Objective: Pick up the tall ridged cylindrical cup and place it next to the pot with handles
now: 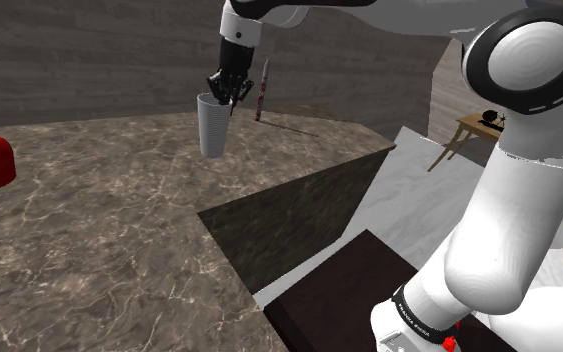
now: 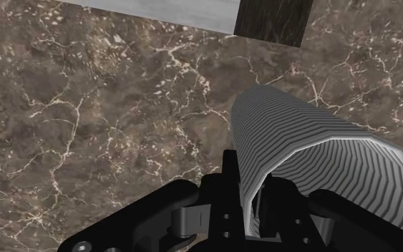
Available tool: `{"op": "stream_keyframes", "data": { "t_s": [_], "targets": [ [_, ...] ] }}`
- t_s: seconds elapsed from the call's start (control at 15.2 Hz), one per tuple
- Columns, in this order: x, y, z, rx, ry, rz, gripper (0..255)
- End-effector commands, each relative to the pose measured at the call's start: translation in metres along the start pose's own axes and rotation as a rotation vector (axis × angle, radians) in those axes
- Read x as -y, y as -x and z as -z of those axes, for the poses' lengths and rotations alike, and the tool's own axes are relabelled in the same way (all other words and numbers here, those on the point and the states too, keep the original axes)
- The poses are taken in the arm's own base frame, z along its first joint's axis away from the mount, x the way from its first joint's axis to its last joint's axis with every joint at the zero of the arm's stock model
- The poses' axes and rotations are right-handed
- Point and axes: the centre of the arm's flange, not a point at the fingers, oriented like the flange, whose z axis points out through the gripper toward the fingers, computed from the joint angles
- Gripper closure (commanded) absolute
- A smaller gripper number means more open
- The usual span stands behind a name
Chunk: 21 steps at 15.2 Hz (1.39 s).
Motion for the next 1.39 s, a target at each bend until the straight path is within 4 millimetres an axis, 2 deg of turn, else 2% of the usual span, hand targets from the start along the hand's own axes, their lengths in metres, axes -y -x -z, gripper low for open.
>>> {"op": "stream_keyframes", "data": {
  "t_s": [0.0, 1.25, 1.32],
  "targets": [
    [0.001, 0.0, 0.011, 0.0, 0.0, 0.0, 255],
    [0.01, 0.0, 0.108, 0.0, 0.0, 0.0, 255],
    [0.02, 0.009, 0.107, 0.0, 0.0, 0.0, 255]
  ]
}}
